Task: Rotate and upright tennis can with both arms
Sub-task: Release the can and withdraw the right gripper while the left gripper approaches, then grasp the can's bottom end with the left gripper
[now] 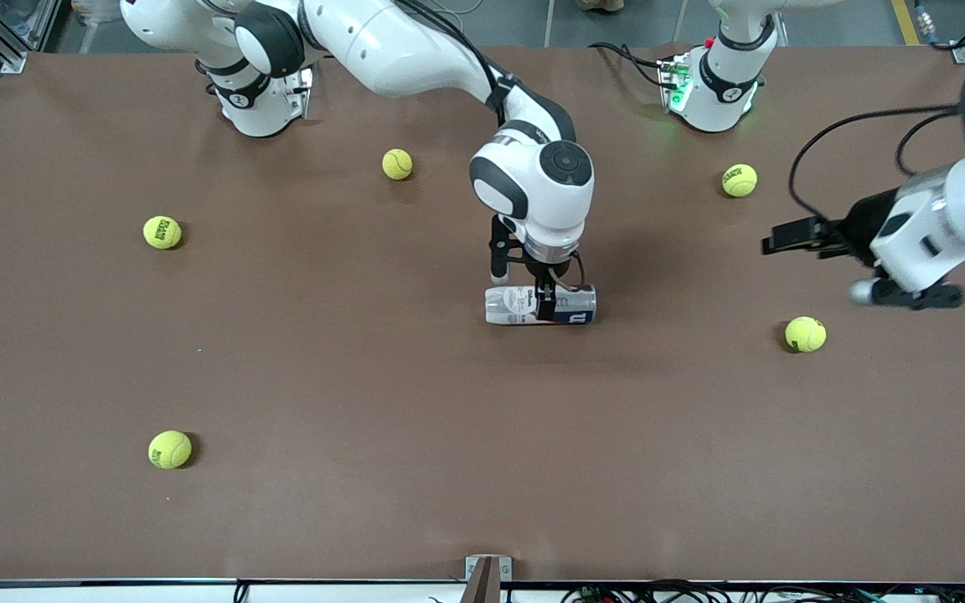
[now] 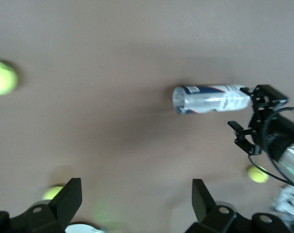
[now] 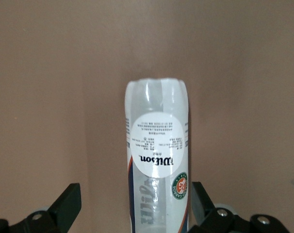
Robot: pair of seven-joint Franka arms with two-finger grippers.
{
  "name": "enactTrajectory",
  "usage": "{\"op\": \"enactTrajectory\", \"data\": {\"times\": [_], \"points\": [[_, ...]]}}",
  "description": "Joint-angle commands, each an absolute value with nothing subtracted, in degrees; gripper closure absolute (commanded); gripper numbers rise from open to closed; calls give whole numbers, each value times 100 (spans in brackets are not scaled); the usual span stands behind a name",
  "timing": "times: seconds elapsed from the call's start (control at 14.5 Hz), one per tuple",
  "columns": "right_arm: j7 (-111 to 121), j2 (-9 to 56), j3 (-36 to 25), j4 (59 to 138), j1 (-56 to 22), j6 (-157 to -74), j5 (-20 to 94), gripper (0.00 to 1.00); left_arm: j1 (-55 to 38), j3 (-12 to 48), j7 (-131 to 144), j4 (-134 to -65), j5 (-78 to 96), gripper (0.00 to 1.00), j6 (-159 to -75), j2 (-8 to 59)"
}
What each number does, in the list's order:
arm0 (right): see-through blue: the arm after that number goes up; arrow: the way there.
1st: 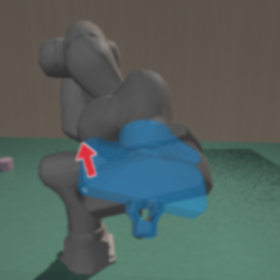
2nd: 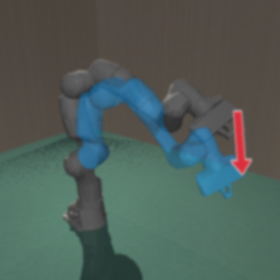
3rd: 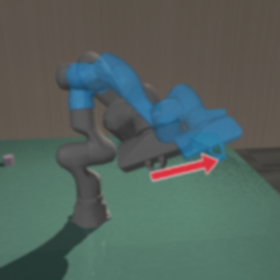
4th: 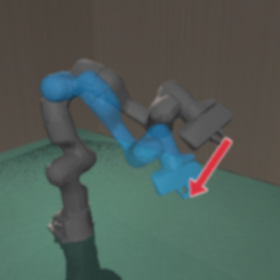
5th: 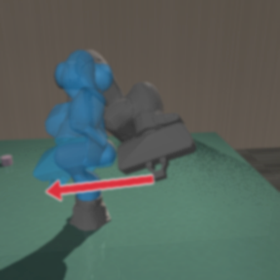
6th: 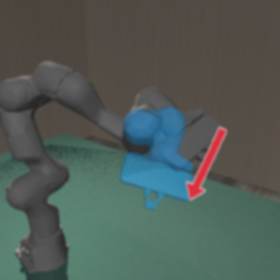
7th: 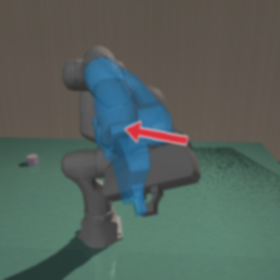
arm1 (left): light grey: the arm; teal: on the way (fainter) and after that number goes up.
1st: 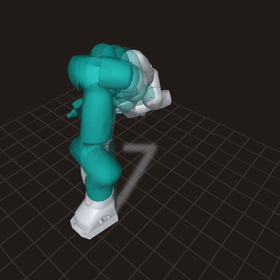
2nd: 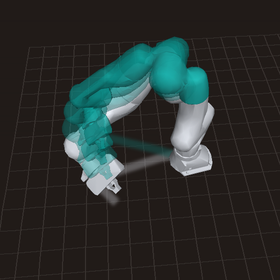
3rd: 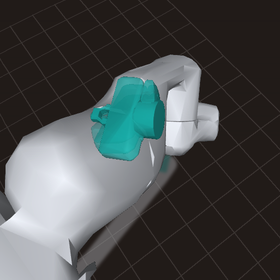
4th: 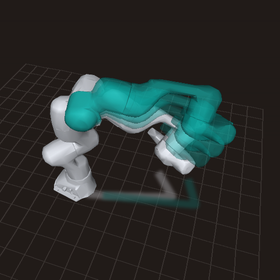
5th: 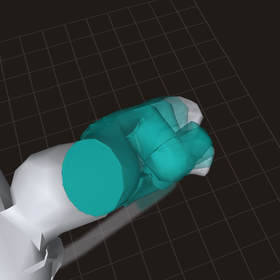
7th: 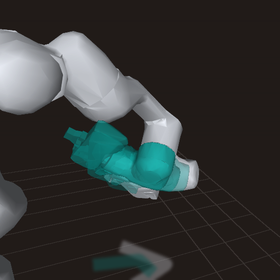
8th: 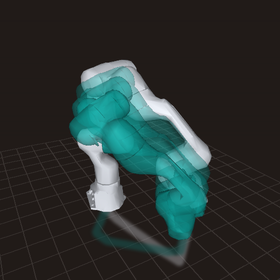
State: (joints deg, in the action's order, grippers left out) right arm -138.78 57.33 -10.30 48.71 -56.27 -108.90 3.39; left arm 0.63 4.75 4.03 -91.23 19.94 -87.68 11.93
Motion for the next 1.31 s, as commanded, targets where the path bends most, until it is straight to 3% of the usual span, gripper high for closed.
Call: {"op": "enactTrajectory", "data": {"times": [0.0, 0.21, 0.41, 0.83, 1.24], "points": [[-12426, 5099, -414, 5027, -4854, -10215, 404, 0, 70, 483, 282, -9779, 2844, 0, -9445, 1466], [-10370, 4678, -439, 5071, -4327, -9530, 422, 0, 44, 492, -156, -10186, 3934, 0, -10211, 2011], [-8172, 4010, -439, 5614, -3492, -8966, 422, 0, -79, 501, -1095, -10545, 4927, 0, -10817, 2521], [-3690, 2427, -448, 7934, -1699, -9509, 343, 0, -228, 589, -3143, -11012, 7082, 0, -11178, 3199], [-980, 2180, -457, 8016, -617, -9439, -105, 0, -386, 598, -4263, -11698, 7761, 0, -11557, 3305]]}}
